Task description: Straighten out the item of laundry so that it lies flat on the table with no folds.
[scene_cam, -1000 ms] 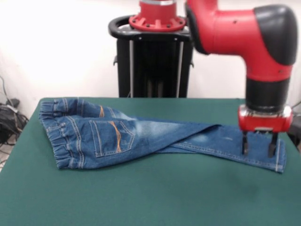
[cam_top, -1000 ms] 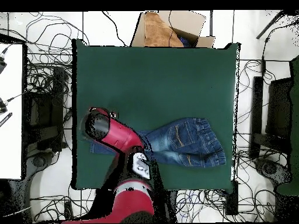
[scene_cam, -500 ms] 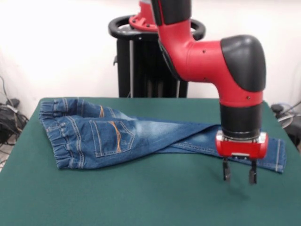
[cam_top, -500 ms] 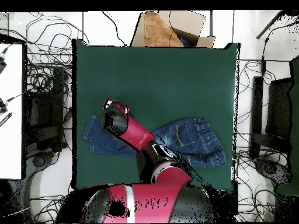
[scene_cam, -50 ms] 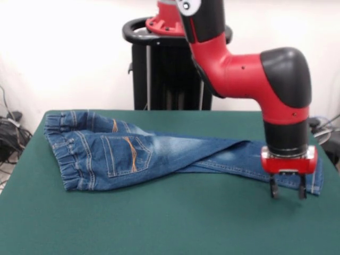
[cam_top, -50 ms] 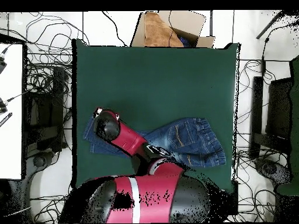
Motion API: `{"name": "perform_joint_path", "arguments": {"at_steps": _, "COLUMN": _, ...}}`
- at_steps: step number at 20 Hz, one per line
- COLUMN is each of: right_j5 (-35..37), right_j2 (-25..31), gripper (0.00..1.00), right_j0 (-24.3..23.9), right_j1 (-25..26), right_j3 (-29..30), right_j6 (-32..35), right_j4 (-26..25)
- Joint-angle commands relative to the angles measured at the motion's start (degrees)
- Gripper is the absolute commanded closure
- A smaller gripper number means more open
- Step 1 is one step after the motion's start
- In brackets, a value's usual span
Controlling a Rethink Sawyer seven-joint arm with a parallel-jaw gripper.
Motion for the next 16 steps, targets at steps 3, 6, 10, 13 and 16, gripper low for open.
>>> {"name": "perform_joint_path", "arguments": {"at_steps": 3, "right_j5": 6.37, "right_j2": 1.95, "gripper": 0.00, "right_j0": 3.94, "right_j1": -1.74, "right_j3": 1.88, "right_j6": 18.53, "right_j4": 5.18}}
{"name": "perform_joint_path", "arguments": {"at_steps": 6, "right_j5": 4.14, "right_j2": 3.83, "gripper": 0.00, "right_j0": 2.49, "right_j1": 0.78, "right_j3": 1.06, "right_j6": 18.76, "right_j4": 3.78}}
{"name": "perform_joint_path", "arguments": {"at_steps": 10, "right_j5": 2.76, "right_j2": 5.19, "gripper": 0.00, "right_j0": 1.03, "right_j1": 3.57, "right_j3": 0.04, "right_j6": 18.52, "right_j4": 2.64}}
{"name": "perform_joint_path", "arguments": {"at_steps": 13, "right_j5": 1.16, "right_j2": 5.89, "gripper": 0.00, "right_j0": 0.46, "right_j1": 6.53, "right_j3": -0.88, "right_j6": 18.34, "right_j4": 1.73}}
{"name": "perform_joint_path", "arguments": {"at_steps": 16, "right_j5": 0.17, "right_j2": 5.65, "gripper": 0.00, "right_j0": 0.52, "right_j1": 8.57, "right_j3": -2.00, "right_j6": 17.66, "right_j4": 1.46}}
